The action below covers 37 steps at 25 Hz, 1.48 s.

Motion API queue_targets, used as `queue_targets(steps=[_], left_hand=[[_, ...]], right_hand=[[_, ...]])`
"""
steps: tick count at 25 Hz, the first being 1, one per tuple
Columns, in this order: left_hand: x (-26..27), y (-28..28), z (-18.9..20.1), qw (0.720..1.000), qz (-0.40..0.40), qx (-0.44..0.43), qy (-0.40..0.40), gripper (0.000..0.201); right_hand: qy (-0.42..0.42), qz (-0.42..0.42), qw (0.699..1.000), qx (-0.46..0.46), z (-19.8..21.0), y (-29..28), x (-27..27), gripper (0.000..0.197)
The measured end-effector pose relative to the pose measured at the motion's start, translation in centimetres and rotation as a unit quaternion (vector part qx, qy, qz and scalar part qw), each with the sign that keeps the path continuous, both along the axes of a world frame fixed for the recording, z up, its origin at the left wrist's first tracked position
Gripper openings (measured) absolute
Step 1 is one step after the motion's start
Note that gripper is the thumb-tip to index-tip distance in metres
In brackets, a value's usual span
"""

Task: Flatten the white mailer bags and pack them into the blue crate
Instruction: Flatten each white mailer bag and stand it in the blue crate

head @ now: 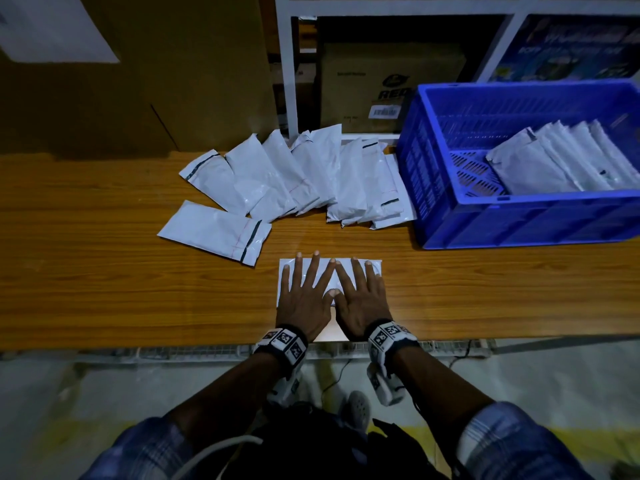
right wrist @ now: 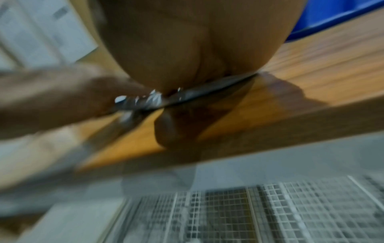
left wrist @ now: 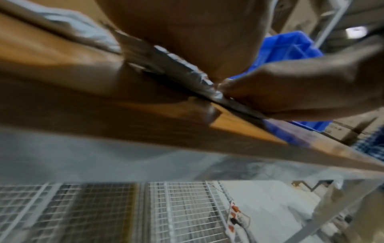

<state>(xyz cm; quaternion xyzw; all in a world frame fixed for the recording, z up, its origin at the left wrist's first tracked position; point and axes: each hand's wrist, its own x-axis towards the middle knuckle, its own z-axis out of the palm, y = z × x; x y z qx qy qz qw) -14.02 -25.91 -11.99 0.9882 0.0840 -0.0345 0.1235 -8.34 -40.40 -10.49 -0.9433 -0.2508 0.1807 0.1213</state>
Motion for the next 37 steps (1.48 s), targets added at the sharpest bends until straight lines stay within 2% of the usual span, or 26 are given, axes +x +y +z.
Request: queue_targets(steps=[3,6,8,10,14,17,22,28,31,37], left_hand=[[0.1,-0.7,-0.1,0.999,0.018,-0.010,0.043,0.059],[0.1,-0.4,-0.4,0.997,0.023,-0.051,0.056,0.059],[0.1,-0.1,-0.4,0.996,0.021,-0.068,0.050,0.061],[0.0,0.3,-0.5,0.996,0.016,-0.077,0.040,0.061],[-0.5,0.7,-0.8,0.997,0.002,-0.073,0.033,0.054],[-0.5,0.4,-0.5,0.997,-0.002,-0.066,0.044,0.059],[-0.3,0.9,-0.1,0.999,0.030,-0.039,0.010,0.060],[-0.8,1.5,-1.2,0.997,0.028,-0.066,0.012,0.061],[-0.9,1.5,-1.2,0.998,0.033,-0.056,0.001,0.060],[-1.0,1.4,-1.3,0.999,0.021,-0.030,0.004,0.061]], right_hand=[[0.043,0.034,0.998,-0.012,-0.7,-0.5,0.9,0.061],[0.050,0.082,0.995,-0.026,-0.5,-1.3,1.7,0.063],[0.048,0.022,0.998,0.038,0.9,-1.5,1.6,0.057],[-0.002,-0.026,0.998,0.065,2.1,-1.1,1.2,0.057],[-0.021,0.002,0.999,0.029,0.0,0.1,-0.7,0.057],[-0.048,-0.008,0.999,0.011,-1.2,0.1,-1.0,0.058],[-0.022,0.000,1.000,0.015,-0.5,0.2,-0.1,0.058],[0.048,0.019,0.998,0.044,0.3,-0.7,0.8,0.060],[0.010,-0.035,0.998,0.053,0.6,-0.7,0.3,0.062],[-0.051,-0.034,0.998,0.005,-0.9,0.0,-1.5,0.061]])
